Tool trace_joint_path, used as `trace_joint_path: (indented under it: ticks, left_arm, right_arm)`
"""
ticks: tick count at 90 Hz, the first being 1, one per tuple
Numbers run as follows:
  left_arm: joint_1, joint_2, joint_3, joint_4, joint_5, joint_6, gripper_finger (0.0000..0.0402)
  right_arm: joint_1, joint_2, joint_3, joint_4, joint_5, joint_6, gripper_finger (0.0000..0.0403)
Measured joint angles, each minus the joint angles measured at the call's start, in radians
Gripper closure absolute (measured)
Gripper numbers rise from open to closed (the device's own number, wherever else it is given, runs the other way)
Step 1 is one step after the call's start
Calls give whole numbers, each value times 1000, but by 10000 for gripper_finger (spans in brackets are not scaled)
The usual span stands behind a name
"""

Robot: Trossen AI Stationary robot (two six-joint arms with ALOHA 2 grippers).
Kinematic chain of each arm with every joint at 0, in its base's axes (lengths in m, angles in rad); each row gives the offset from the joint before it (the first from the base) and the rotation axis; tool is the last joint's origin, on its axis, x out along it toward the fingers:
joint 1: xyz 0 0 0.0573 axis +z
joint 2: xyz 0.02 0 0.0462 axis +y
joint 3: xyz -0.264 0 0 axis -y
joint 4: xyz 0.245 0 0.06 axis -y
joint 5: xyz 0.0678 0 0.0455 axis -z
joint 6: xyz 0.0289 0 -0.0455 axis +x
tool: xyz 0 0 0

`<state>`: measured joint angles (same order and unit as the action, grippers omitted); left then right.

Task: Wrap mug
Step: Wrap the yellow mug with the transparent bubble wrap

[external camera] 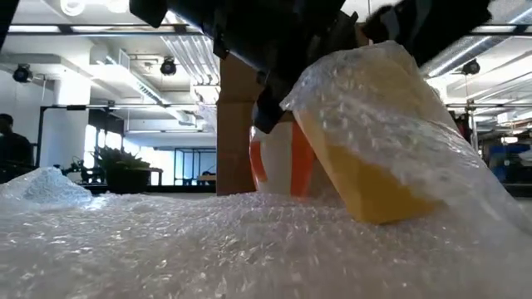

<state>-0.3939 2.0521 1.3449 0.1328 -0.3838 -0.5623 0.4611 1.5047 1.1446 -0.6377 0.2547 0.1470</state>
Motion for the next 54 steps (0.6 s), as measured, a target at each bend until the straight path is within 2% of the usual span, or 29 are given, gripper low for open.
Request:
trace_joint_path:
  ticks: [14,26,40,47,54]
  left_arm:
    - [0,0,0,2,0,-1,402]
    - [0,0,0,3,0,-1,402]
    - [1,-3,1,4,2,-3,402]
    - [1,-11,30,-50,21,-13,402]
    - [-5,-22,87,-176,30,-10,402]
  right_arm:
    - [15,4,-9,98,-8,-35,382]
    - [21,30,-51,218,-94,-48,387]
    - [21,78,-64,232,-108,-34,389]
    - [21,83,-64,209,-114,-16,389]
    - [23,88,-70,183,-124,-8,390]
